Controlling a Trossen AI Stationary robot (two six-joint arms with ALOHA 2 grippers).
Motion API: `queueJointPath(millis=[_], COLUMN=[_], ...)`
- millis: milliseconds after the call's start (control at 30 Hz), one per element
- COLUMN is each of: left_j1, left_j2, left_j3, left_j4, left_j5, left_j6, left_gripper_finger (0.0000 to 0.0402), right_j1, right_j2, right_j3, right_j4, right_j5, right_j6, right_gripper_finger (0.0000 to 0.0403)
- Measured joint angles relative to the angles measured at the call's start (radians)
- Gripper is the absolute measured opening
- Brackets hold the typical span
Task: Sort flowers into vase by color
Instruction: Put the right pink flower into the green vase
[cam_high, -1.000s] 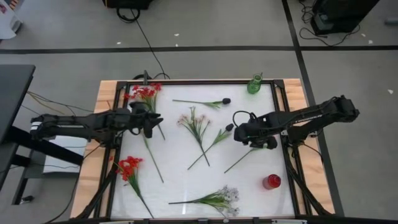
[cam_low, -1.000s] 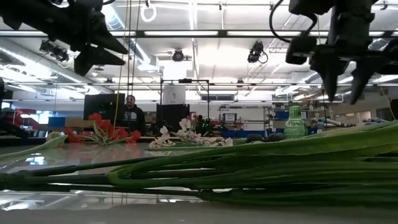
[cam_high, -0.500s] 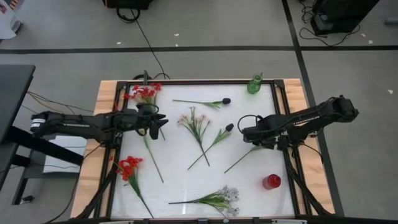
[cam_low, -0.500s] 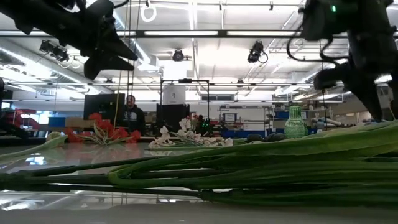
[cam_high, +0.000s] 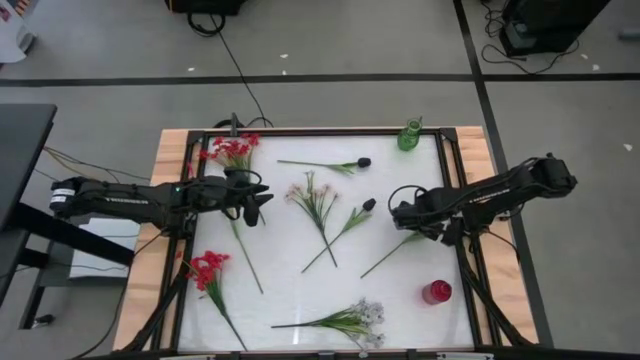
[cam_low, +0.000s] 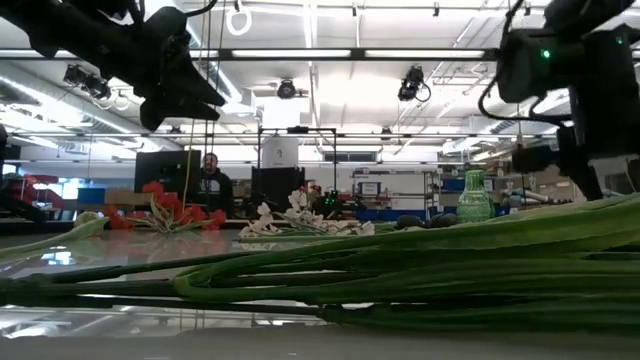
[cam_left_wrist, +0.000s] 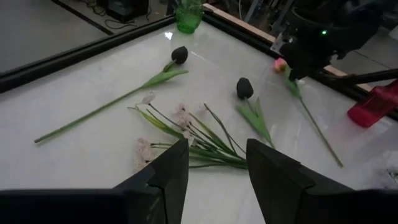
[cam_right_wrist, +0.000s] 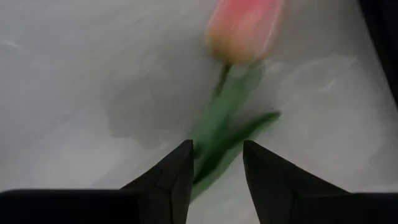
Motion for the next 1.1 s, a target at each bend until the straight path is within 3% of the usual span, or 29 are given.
queueJointPath(millis=[300,600,800,1100], left_j1=[0.000,0.000,0.005,0.006], left_j2=[0.000,0.000,-0.001,0.000], left_j3=[0.000,0.000,0.000,0.014], left_j4=[0.001,0.050,0.075,0.098], left_j5=[0.000,0.001,0.002,0.002], left_j6=[0.002,-0.018,-0.051,-0.088], left_gripper_finger=[0.0167,0.0167,0.0167,0.0167], right_j1=[-0.033,-0.016,-0.010,-0.012], right_j2=[-0.002,0.006,0.005,0.005], right_j3=[-0.092,-0.063,-0.001,0.132], right_j4=[0.141,0.142,0.155,0.174], right_j5=[0.042,0.128,0.231,0.437], right_j6=[0.006,-0.051,-0.085,-0.240], right_gripper_finger=[0.0136,0.0015,0.0028,0.0010])
